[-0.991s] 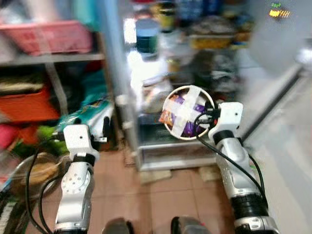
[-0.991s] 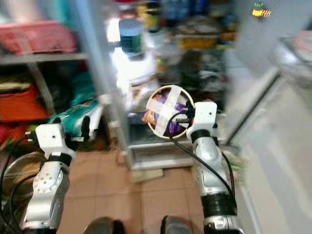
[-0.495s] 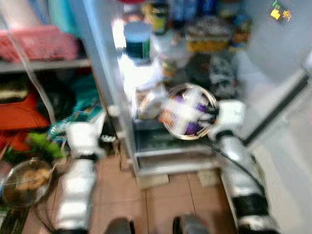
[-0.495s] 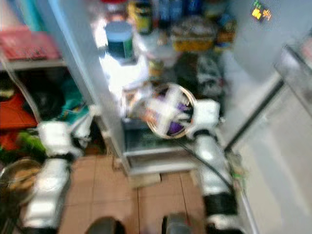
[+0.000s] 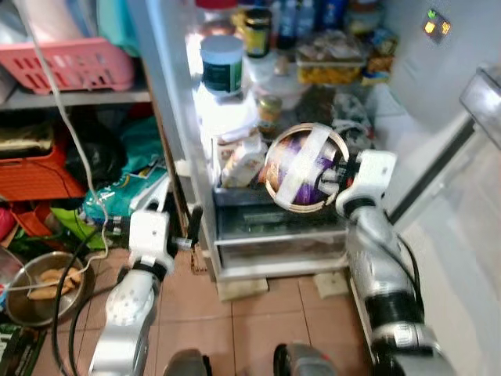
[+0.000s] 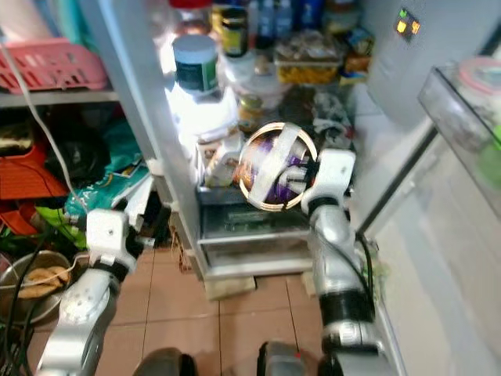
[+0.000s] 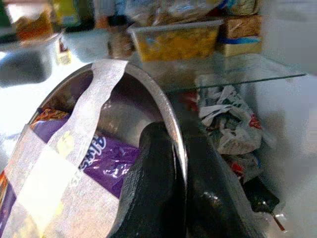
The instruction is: Restocking fridge
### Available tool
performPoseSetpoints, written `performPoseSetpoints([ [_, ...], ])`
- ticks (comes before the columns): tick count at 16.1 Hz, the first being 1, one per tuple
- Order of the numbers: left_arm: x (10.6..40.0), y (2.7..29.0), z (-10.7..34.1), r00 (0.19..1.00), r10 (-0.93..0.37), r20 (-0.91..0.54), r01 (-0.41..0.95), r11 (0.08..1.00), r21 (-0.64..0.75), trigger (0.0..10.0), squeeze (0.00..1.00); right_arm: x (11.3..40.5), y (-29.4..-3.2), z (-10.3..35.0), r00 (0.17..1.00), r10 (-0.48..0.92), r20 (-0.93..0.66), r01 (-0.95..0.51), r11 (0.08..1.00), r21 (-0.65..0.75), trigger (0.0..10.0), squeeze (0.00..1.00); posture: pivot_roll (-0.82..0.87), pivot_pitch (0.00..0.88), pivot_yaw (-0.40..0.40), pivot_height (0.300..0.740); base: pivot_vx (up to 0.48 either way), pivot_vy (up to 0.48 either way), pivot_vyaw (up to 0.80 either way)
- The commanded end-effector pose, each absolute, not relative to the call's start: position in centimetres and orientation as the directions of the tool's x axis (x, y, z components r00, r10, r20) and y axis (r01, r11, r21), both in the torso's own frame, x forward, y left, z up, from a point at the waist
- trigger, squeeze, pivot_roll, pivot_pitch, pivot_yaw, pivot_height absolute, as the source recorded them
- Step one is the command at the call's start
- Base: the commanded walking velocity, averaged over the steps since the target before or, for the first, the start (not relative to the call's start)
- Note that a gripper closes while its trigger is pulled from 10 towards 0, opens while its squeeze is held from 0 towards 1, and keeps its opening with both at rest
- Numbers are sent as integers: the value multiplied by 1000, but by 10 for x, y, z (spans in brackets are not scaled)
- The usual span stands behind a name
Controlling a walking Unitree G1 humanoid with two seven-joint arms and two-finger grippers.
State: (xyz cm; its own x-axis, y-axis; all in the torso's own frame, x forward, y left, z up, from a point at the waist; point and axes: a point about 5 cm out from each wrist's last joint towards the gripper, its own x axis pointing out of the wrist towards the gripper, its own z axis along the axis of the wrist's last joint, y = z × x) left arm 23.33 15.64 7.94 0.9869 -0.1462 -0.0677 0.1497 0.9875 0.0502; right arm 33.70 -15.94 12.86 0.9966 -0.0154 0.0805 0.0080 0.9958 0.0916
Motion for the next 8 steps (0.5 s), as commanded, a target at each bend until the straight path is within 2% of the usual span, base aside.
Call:
performPoseSetpoints([
  [1,229,159,83,985,-155,-72,159,986,46,10000,0,344,-153,137,995,-19,102,5,991,132,10000,0,129,149,29,740,0,0,0],
  [5,220,160,93,980,-193,-46,194,980,29,10000,0,361,-150,151,992,-40,120,14,979,205,10000,0,162,194,42,740,0,0,0],
  [8,220,158,96,974,-220,-54,222,975,28,10000,0,364,-162,151,990,-81,117,54,974,220,10000,0,163,203,49,740,315,0,0],
])
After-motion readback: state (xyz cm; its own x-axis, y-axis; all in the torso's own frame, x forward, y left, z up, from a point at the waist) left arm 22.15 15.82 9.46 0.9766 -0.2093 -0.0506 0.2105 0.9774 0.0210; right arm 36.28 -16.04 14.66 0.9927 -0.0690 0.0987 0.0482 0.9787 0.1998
